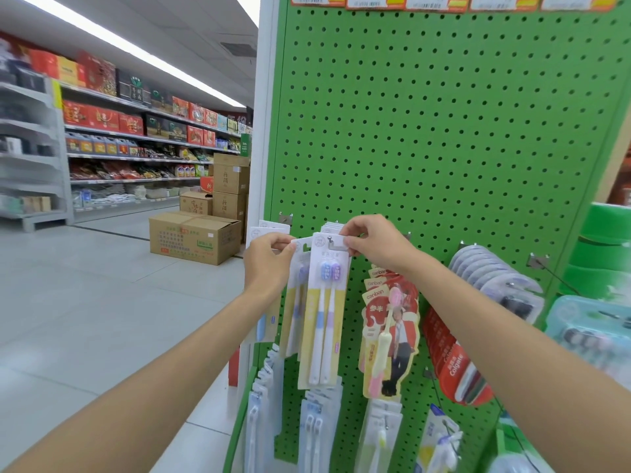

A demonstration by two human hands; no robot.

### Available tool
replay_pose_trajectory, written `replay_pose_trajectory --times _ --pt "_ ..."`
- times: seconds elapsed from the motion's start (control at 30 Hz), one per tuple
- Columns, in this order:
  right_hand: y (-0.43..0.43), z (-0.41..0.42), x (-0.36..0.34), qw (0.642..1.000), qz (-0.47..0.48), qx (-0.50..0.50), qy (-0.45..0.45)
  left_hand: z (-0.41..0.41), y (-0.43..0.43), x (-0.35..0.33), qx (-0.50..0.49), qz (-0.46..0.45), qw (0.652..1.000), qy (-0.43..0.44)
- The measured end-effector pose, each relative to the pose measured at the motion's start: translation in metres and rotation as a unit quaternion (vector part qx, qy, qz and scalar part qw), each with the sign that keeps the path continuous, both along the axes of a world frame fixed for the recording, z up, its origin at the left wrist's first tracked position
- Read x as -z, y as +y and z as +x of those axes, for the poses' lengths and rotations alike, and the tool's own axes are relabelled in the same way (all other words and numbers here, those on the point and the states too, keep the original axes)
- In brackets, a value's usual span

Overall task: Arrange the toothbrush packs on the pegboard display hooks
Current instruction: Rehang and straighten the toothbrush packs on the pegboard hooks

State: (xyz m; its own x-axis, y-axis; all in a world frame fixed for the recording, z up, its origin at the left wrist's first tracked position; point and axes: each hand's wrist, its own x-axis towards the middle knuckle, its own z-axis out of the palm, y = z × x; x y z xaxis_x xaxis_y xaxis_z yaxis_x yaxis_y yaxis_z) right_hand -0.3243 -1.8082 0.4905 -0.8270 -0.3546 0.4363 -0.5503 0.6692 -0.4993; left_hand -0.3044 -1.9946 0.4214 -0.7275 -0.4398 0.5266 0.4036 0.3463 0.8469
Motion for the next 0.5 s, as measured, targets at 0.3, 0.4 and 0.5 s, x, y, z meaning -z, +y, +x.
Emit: replay_pose_trajectory --times 0.3,0.4,0.5 --pt "-0.003 0.007 0.000 1.000 0.001 0.031 0.002 0.034 -0.007 0.011 -0.029 -0.060 0.998 -0.020" --pt "-0.006 0.011 0.008 0.994 -0.025 0.080 0.074 0.044 -0.013 0.009 -0.022 -0.046 0.998 -0.029" --pt "-0.013 0.027 0.021 0.982 -0.071 0.083 0.155 0.051 -0.018 0.008 0.010 -0.003 0.999 -0.040"
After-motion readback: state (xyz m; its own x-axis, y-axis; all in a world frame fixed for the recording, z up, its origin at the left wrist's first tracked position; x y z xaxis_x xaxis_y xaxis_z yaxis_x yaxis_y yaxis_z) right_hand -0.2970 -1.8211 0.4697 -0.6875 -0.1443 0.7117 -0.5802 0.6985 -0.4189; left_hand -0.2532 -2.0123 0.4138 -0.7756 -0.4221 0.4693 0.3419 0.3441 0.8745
